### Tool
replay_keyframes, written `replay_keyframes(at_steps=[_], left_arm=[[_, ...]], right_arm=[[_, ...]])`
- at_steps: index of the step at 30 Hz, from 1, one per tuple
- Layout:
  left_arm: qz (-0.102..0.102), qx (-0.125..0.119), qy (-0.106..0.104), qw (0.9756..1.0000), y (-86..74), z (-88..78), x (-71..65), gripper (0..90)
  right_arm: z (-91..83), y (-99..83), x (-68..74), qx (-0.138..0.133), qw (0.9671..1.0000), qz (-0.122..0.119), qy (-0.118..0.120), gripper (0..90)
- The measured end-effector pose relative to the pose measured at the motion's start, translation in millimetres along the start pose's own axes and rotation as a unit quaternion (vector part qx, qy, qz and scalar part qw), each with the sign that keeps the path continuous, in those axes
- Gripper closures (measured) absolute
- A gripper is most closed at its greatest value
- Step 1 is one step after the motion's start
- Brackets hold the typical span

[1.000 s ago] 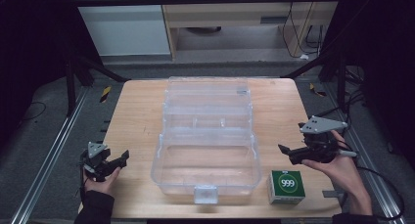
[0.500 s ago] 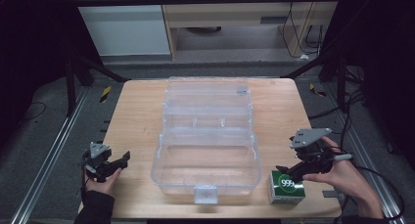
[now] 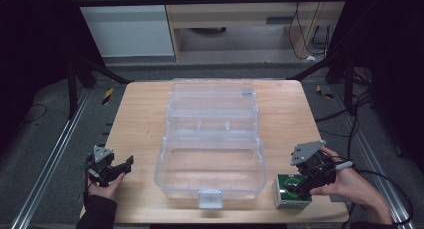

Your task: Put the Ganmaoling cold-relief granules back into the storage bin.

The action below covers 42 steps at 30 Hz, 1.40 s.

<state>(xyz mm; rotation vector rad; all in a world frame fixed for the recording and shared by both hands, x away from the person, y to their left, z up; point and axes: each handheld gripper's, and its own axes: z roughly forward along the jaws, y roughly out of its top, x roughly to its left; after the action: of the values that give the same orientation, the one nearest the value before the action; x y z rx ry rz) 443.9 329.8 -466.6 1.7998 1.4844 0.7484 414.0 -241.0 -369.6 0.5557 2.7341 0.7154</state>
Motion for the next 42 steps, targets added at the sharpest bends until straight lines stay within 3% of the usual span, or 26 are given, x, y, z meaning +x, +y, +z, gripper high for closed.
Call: replay_keyframes(at_steps=[14,18,27,28,42], left_arm=[[0.002,0.003,0.004,1.0000,-1.3,1.1,0.8,26.6],[0.003,0.005,0.005,1.0000,-1.4,1.3,1.1,26.6],[0.003,0.005,0.005,1.0000,-1.5,1.5,1.3,26.6],[0.004,0.005,0.005,1.0000,-1.5,1.5,1.4,26.6],[0.003,0.006,0.006,1.0000,-1.6,2.4,1.5,26.6]], right_arm=[[10.5,-7.1,9.8,0.047,0.9981,-0.025,0.030,2.0],[15.7,-9.9,13.0,0.064,0.9962,-0.045,0.040,1.7],[24.6,-12.4,12.8,0.087,0.9936,-0.055,0.045,1.9],[27.2,-14.2,12.6,0.092,0.9924,-0.065,0.051,1.8],[48.0,-20.0,11.6,0.117,0.9888,-0.070,0.060,2.1]])
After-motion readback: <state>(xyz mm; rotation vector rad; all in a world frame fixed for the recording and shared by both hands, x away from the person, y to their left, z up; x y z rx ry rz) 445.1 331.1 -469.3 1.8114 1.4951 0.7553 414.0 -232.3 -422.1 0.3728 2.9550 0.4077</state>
